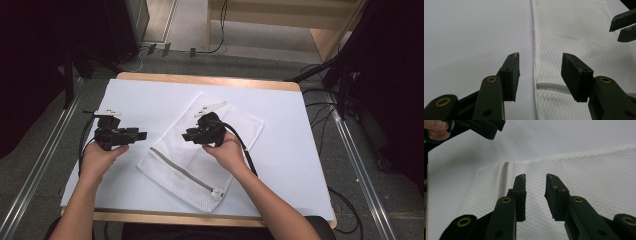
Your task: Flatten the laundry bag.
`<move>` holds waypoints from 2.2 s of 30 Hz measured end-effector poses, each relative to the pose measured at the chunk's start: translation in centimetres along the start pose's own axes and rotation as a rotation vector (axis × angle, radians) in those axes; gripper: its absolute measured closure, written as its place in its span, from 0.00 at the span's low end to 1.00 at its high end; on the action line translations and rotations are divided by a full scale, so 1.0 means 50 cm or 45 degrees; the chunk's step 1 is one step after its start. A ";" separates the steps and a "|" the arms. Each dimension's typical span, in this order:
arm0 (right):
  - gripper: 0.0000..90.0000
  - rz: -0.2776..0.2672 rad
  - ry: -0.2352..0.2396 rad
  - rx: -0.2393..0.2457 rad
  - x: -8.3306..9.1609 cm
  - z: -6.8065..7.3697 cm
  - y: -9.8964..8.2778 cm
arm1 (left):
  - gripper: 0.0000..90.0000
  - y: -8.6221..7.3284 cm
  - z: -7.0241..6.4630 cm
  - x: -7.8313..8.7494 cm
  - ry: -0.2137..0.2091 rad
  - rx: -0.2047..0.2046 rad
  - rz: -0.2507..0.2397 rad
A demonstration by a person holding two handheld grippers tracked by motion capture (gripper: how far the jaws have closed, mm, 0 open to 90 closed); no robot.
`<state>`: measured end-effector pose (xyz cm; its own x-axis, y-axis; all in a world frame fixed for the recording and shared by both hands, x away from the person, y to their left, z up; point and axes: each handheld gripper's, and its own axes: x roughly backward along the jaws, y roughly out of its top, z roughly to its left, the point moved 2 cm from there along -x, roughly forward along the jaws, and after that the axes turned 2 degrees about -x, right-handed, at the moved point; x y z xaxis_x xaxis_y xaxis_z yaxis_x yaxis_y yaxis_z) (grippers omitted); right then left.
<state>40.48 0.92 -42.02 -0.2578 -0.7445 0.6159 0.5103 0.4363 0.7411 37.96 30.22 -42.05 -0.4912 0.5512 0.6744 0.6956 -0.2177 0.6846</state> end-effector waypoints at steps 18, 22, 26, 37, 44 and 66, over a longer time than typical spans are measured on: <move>0.79 -0.006 -0.207 -0.088 0.119 -0.071 -0.114 | 0.57 0.089 -0.008 -0.136 -0.040 -0.121 0.140; 0.79 -0.006 -0.254 -0.130 0.143 -0.086 -0.139 | 0.57 0.099 -0.012 -0.166 -0.032 -0.145 0.170; 0.78 -0.023 -0.289 -0.147 0.162 -0.096 -0.155 | 0.58 0.100 -0.016 -0.189 -0.036 -0.162 0.201; 0.71 -0.076 -0.391 -0.225 0.195 -0.133 -0.199 | 0.61 0.092 -0.004 -0.228 -0.040 -0.133 0.224; 0.66 -0.060 -0.450 -0.291 0.196 -0.168 -0.228 | 0.72 0.089 -0.013 -0.231 -0.049 -0.169 0.239; 0.65 -0.020 -0.538 -0.376 0.186 -0.190 -0.250 | 0.99 0.083 -0.008 -0.211 -0.045 -0.095 0.281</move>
<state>39.47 -16.27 -48.10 -0.5451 -0.4544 0.7046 0.6977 0.2200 0.6817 45.82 23.16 -46.20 -0.3123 0.5110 0.8008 0.7428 -0.3942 0.5412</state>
